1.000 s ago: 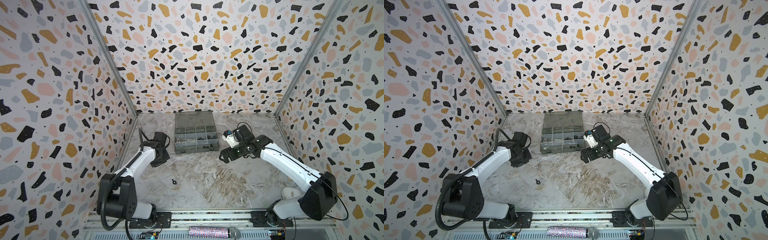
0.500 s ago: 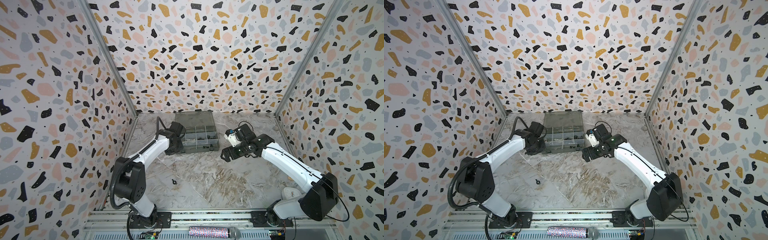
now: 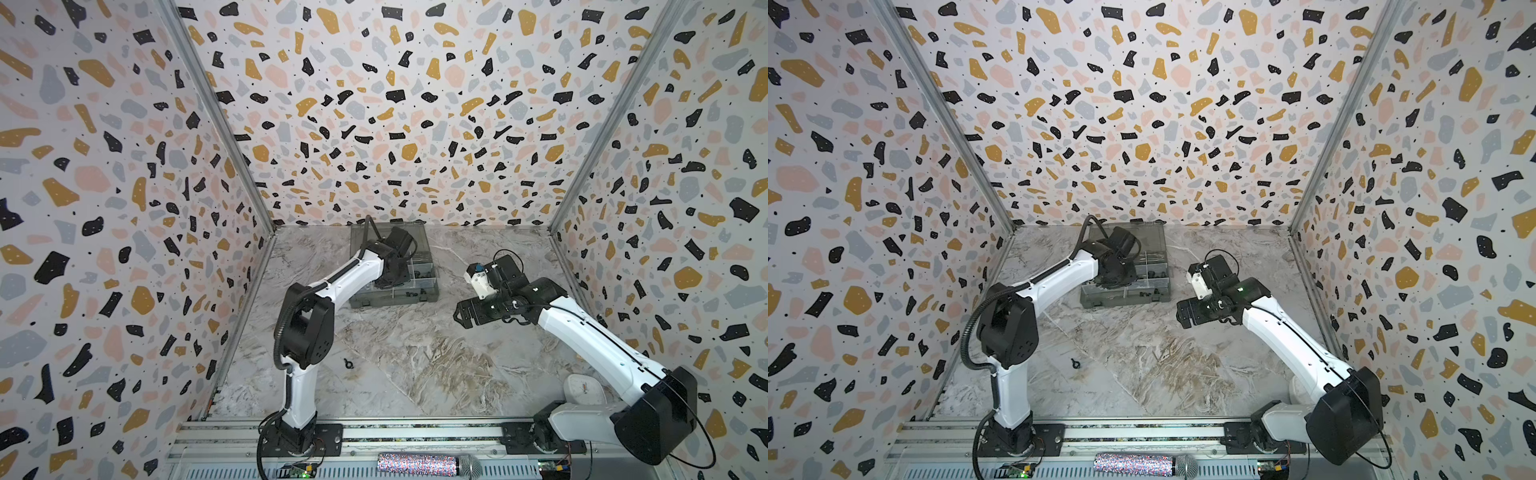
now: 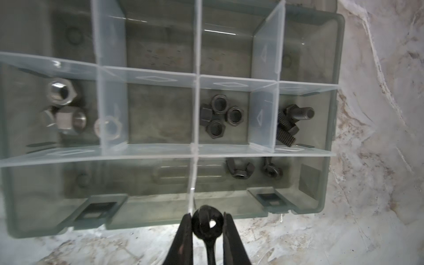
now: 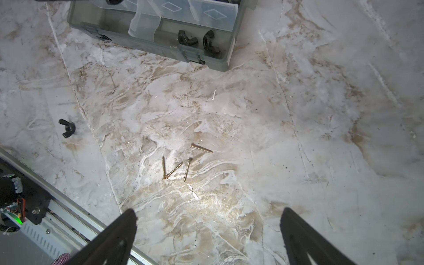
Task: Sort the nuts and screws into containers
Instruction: 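Lift the wing nut and carry it with the left gripper over the box, then open the left gripper to drop the wing nut into a compartment, then move the open left gripper to another black wing nut on the table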
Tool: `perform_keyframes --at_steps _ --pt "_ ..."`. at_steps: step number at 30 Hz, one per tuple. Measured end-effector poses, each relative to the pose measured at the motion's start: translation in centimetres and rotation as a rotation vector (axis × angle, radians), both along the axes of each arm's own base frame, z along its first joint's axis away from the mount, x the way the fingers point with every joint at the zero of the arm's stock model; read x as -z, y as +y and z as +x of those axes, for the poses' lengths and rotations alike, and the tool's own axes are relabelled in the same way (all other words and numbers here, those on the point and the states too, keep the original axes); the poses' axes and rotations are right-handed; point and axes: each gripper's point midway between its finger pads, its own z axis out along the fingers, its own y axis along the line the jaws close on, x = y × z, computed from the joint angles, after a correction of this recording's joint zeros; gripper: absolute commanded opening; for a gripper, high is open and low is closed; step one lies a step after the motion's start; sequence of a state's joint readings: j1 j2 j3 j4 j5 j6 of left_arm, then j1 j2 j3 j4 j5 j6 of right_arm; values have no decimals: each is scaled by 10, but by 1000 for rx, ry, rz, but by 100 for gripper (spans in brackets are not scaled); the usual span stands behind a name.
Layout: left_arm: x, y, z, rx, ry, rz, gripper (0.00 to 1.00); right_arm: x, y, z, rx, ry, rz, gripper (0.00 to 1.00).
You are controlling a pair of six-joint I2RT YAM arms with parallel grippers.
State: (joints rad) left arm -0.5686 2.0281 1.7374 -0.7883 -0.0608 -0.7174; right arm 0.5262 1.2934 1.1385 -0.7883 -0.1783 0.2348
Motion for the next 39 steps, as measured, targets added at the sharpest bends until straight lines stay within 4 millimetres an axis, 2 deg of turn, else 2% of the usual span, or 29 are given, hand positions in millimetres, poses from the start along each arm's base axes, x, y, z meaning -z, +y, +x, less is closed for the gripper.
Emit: perform_keyframes --at_steps 5,11,19,25,27,29,31,34,36,39 --pt "20 -22 1 37 34 -3 17 -4 -3 0 22 -11 7 99" --pt "37 -30 1 51 70 -3 17 -15 -9 -3 47 -39 23 99" --pt "33 -34 2 60 65 -13 42 -16 -13 -4 65 -40 19 99" --pt "20 -31 4 68 42 -1 43 -14 -15 -6 68 -30 10 99" --pt "8 -25 1 63 20 9 43 -14 -15 -8 64 -27 8 99" --pt "-7 -13 -10 53 -1 21 43 -15 -12 -9 51 -27 10 99" --pt "-24 9 -29 31 -25 30 44 -15 -5 -11 24 -25 12 99" --pt "-37 46 -65 -16 -42 37 45 -12 15 -17 -42 -10 17 99" --pt "-33 74 -93 -63 -33 49 45 -7 30 -23 -91 3 21 99" --pt "-13 112 -137 -127 11 75 46 2 49 -32 -156 24 20 99"
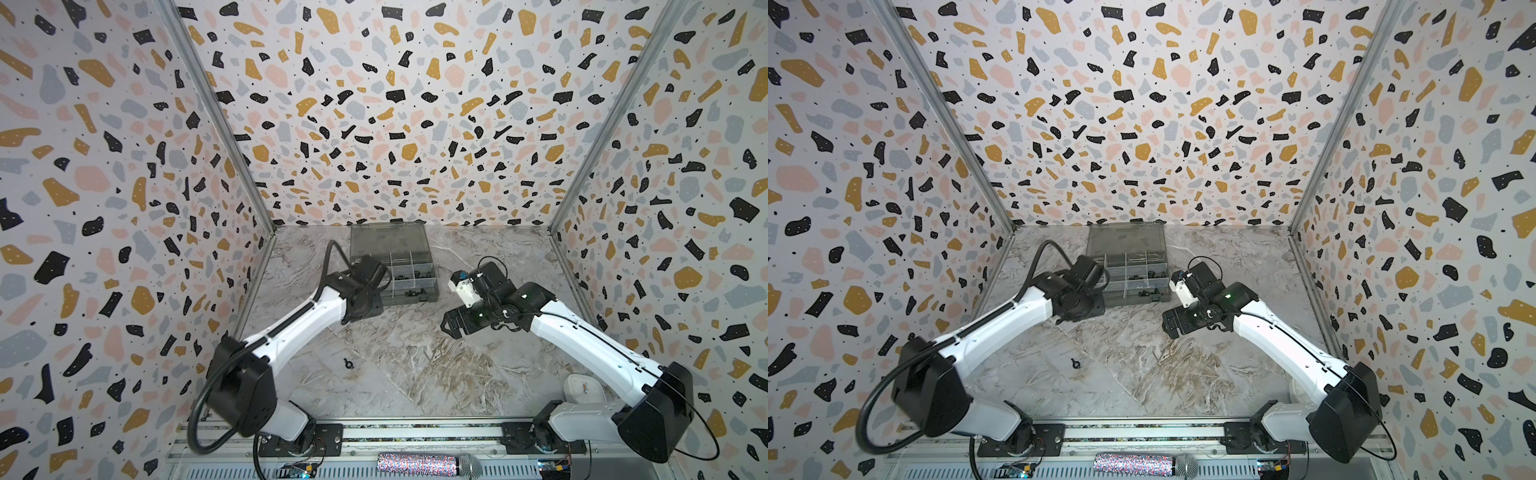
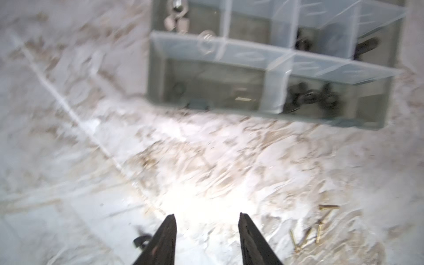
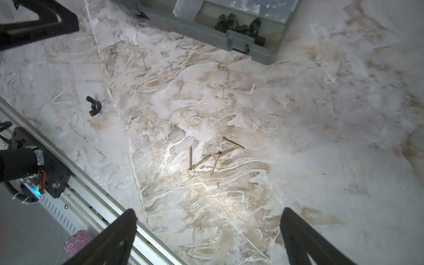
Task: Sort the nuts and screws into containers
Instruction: 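Move the open left gripper to another black wing nut on the table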
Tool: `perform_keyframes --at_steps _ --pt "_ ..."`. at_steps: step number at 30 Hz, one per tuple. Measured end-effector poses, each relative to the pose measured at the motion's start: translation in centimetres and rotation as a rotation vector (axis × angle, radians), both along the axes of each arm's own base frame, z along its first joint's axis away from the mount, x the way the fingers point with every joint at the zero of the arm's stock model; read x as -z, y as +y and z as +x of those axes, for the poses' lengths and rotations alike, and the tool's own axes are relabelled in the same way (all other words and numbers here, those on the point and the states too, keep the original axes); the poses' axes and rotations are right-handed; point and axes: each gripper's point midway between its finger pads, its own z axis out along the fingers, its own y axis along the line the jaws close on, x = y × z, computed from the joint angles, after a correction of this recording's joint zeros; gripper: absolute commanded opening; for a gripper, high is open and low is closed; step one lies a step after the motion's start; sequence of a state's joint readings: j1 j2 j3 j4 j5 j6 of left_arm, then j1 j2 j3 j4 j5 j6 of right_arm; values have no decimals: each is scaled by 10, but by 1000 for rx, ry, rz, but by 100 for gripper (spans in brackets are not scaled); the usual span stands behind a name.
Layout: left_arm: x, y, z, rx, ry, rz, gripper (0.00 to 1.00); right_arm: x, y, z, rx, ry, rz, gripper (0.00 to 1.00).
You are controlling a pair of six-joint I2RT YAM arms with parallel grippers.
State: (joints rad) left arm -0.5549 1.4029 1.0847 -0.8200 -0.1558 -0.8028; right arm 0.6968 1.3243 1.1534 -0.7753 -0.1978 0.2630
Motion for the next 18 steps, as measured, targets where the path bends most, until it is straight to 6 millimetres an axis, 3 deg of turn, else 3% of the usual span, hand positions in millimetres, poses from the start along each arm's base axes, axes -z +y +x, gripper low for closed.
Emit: perform_keyframes --at_steps 4,8,12,18 --pt "33 35 -55 -76 76 19 47 6 20 -11 -69 14 7 99" --pt "52 52 -90 -141 100 -14 49 6 33 -19 -114 17 18 99" --pt "61 56 -103 -190 104 -54 50 2 41 -23 -141 8 31 99" --pt "67 52 -100 -205 110 -75 50 -1 42 -27 -144 1 33 99"
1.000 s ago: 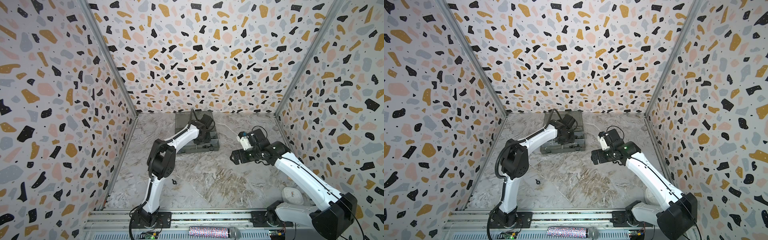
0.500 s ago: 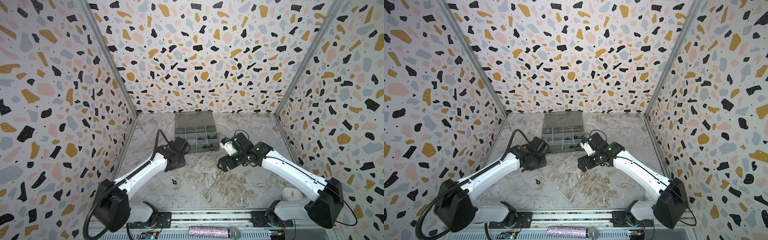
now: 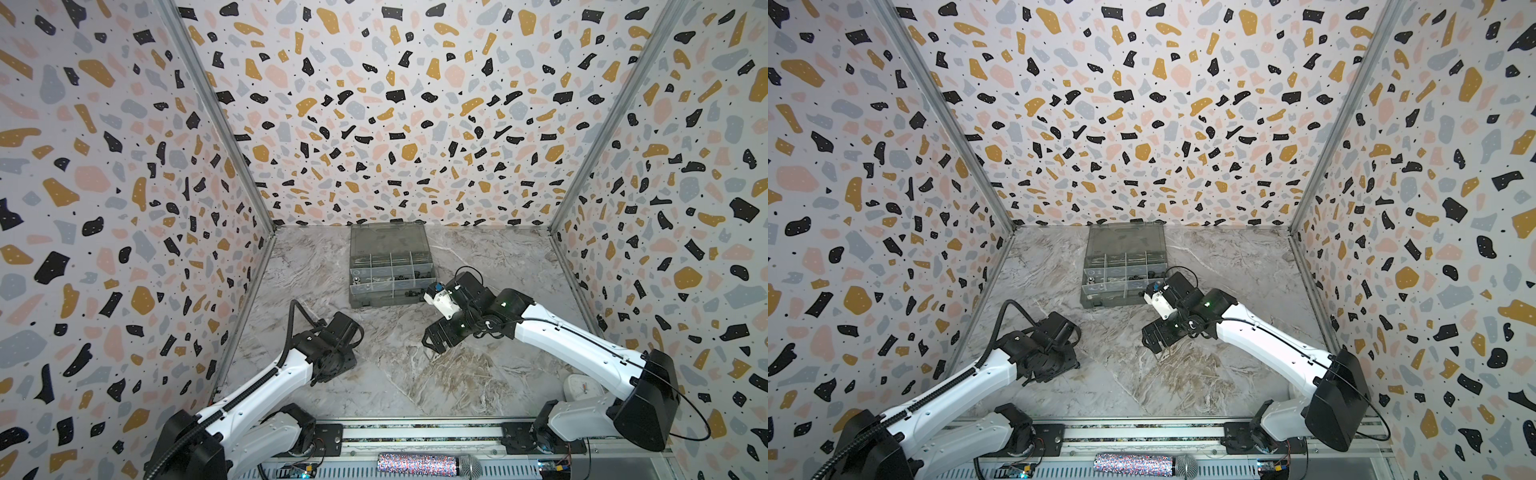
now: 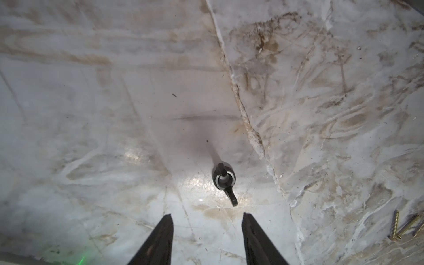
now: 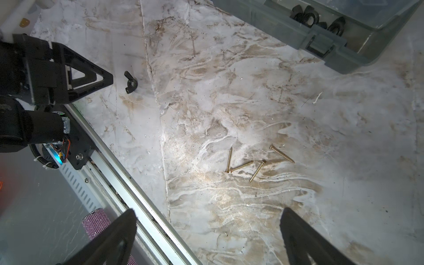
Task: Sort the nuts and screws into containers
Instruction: 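Move the open left gripper to another black wing nut on the table, then lower the left gripper onto the wing nut and close on it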
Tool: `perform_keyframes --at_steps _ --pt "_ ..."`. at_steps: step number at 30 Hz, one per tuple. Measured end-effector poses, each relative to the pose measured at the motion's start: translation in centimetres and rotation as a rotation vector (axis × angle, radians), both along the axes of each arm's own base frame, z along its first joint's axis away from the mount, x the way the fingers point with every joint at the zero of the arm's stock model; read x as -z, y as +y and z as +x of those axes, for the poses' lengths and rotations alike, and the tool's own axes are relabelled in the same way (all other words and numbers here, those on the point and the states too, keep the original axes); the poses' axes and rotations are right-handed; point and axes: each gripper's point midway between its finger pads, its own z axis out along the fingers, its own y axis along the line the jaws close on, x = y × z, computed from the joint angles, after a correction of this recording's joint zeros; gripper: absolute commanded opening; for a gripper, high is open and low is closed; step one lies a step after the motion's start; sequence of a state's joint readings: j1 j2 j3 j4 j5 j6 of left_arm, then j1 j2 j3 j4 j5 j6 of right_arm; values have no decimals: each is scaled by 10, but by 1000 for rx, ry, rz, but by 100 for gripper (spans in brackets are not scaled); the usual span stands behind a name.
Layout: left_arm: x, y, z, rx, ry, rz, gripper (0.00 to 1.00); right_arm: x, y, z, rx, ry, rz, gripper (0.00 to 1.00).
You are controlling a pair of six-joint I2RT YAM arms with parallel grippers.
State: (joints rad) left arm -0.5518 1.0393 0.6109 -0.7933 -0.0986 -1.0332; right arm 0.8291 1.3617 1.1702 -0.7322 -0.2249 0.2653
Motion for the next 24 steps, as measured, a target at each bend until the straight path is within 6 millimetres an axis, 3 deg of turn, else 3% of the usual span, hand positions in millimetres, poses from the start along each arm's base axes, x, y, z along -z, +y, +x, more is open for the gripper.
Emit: perform_keyframes --at_steps 9,24 --pt "15 -7 7 30 37 12 49 -19 -10 -2 46 -44 37 99" --pt "38 -12 14 80 85 54 46 -10 -24 -6 92 -36 3 99"
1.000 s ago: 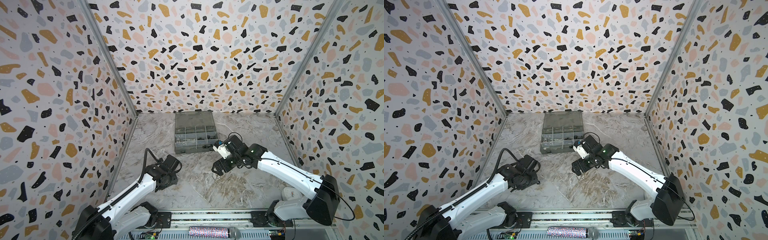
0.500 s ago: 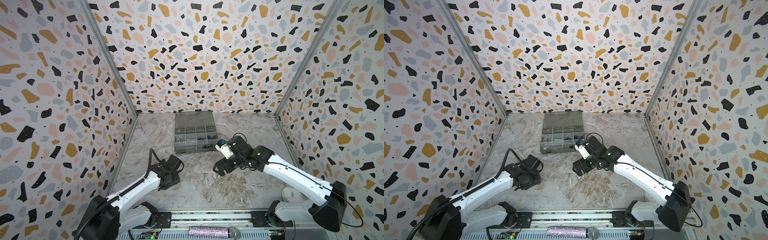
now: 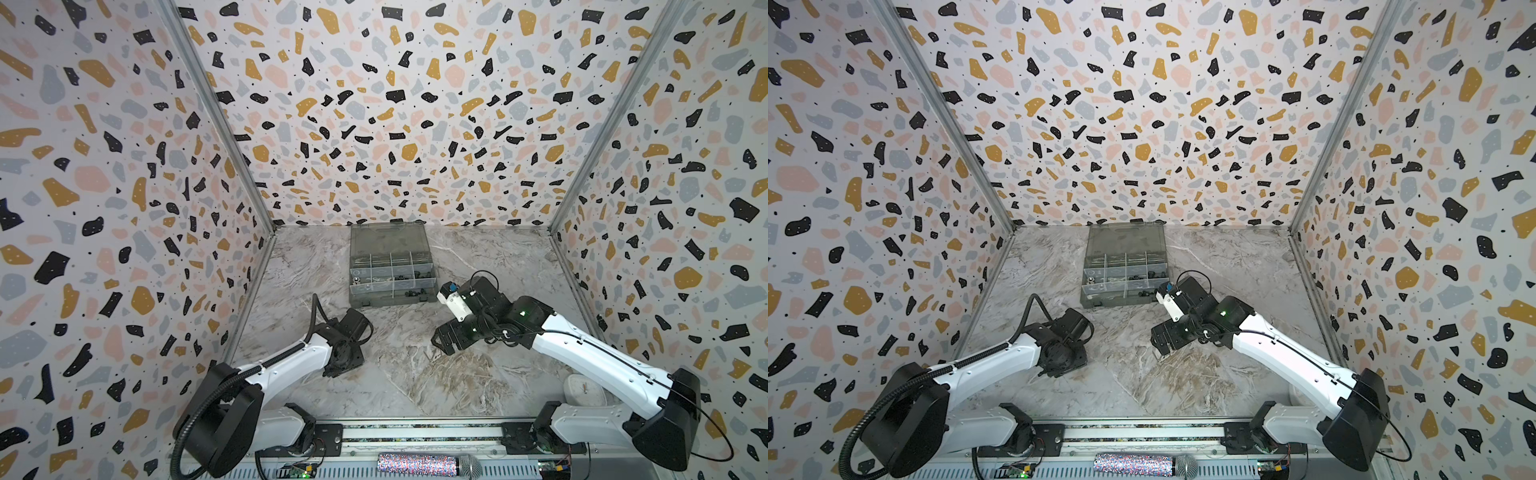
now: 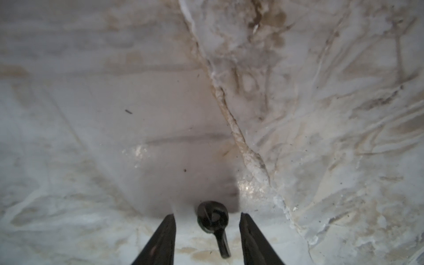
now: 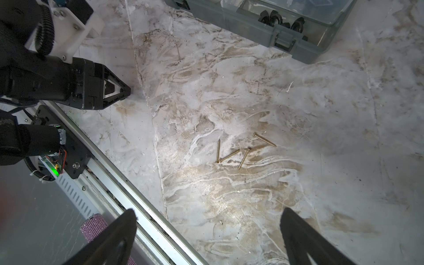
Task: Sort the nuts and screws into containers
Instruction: 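Lower the left gripper onto the wing nut and close on it, then lift the wing nut and carry it with the left gripper over the box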
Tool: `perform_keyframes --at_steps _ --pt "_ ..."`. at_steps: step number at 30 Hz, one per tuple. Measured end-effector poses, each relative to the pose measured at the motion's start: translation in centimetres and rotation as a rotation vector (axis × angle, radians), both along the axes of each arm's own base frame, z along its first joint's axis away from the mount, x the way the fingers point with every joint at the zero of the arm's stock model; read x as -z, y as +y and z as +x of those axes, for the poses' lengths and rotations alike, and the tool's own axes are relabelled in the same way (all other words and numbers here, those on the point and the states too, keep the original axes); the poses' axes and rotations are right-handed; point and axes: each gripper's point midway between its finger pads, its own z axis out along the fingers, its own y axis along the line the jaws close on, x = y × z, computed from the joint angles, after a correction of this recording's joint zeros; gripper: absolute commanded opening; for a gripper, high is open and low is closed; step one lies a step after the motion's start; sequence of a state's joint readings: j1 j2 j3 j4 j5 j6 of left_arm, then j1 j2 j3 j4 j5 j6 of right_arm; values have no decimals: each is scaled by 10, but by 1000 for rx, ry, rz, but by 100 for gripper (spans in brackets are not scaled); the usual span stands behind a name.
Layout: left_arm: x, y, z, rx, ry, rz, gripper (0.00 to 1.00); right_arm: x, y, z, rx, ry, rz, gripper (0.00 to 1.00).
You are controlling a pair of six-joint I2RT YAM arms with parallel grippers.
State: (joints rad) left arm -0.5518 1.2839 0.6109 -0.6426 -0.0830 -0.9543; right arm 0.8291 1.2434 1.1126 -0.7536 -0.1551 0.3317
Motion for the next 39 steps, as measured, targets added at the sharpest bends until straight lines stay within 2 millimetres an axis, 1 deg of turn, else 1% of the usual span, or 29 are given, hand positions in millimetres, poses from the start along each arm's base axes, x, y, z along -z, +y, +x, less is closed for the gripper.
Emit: perform_keyframes --at_steps 4,7,9,12,20,23,28,31,39 --pt "2 -1 1 1 2 1 44 2 -2 0 5 -1 -9 99" --pt "2 -1 2 0 -2 -2 41 4 -3 0 6 1 -14 99" --pt "4 -1 2 -1 -1 -2 36 4 -3 0 6 1 -15 99" --pt "6 1 1 -2 8 3 31 4 -3 0 6 1 -15 99" --pt "6 2 0 9 15 8 21 5 -4 1 10 3 -17 99" --pt "6 1 0 18 20 12 19 6 -5 4 14 3 -21 99" --pt "3 -1 2 39 45 27 19 7 -9 9 22 0 -26 99" --pt "-4 -6 11 63 45 32 18 8 -12 13 32 3 -29 99" --pt "-38 -27 50 108 -17 19 18 9 -22 24 64 4 -28 99"
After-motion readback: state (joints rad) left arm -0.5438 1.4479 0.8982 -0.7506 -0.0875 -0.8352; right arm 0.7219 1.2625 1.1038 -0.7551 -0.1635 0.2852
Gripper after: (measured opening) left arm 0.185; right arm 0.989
